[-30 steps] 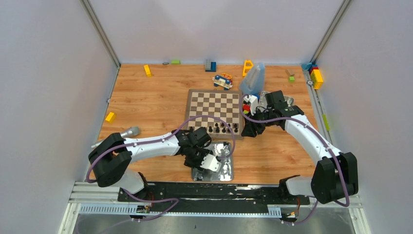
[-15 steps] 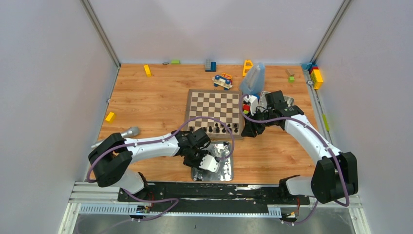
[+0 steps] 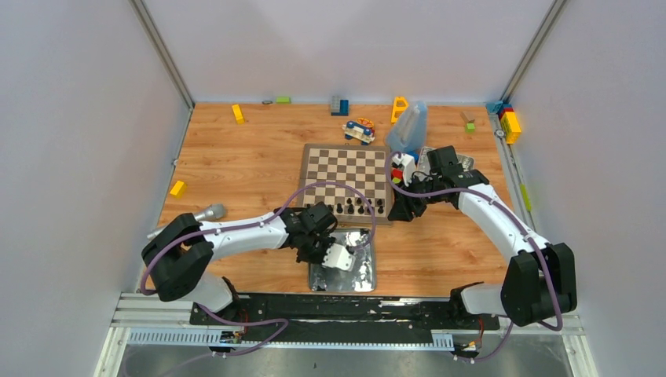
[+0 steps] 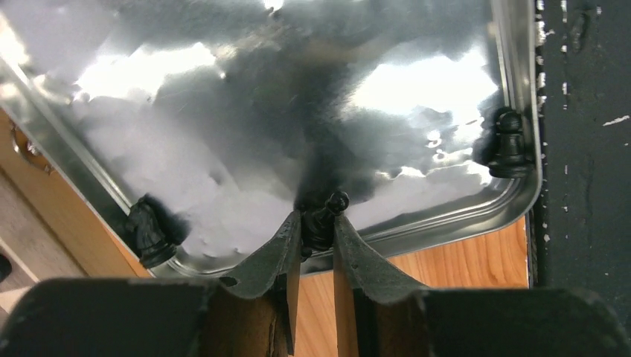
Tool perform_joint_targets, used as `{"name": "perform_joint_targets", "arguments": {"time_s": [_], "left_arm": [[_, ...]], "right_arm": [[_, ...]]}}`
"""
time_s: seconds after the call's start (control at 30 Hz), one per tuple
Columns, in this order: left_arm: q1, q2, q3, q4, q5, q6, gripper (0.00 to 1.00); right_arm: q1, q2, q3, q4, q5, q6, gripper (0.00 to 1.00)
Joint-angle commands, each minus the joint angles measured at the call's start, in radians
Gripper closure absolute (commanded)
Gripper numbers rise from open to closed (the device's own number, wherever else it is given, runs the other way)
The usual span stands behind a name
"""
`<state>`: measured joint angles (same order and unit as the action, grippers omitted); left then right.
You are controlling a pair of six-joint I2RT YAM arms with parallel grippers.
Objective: Set up the chess pieces on the board
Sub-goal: Pick up the chess piece from the storage box, then place the chess piece in the storage box.
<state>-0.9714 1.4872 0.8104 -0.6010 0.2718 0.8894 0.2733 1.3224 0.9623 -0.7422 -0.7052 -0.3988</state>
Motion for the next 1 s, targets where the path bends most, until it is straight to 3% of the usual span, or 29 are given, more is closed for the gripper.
{"name": "perform_joint_targets", "arguments": {"time_s": [0.0, 0.27, 0.7, 0.97], "left_arm": [[0.064, -0.030, 0.031, 0.051, 0.095, -0.070, 0.74], [0.150, 0.052, 0.153, 0.068, 0.261, -0.208, 0.73], [0.151, 0.298, 0.346, 0.046, 0.292, -0.427, 0.67], [0.151, 0.314, 0.349, 0.037, 0.260, -0.424, 0.54]], "right_arm": [[-0.005, 0.006, 0.037, 0.031, -0.107, -0.018, 0.64], [-0.002, 0.070, 0.080, 0.117, -0.299, 0.037, 0.64], [-0.006, 0.112, 0.054, 0.143, -0.232, 0.028, 0.65], [-0.008, 0.121, 0.051, 0.142, -0.218, 0.034, 0.65]]}}
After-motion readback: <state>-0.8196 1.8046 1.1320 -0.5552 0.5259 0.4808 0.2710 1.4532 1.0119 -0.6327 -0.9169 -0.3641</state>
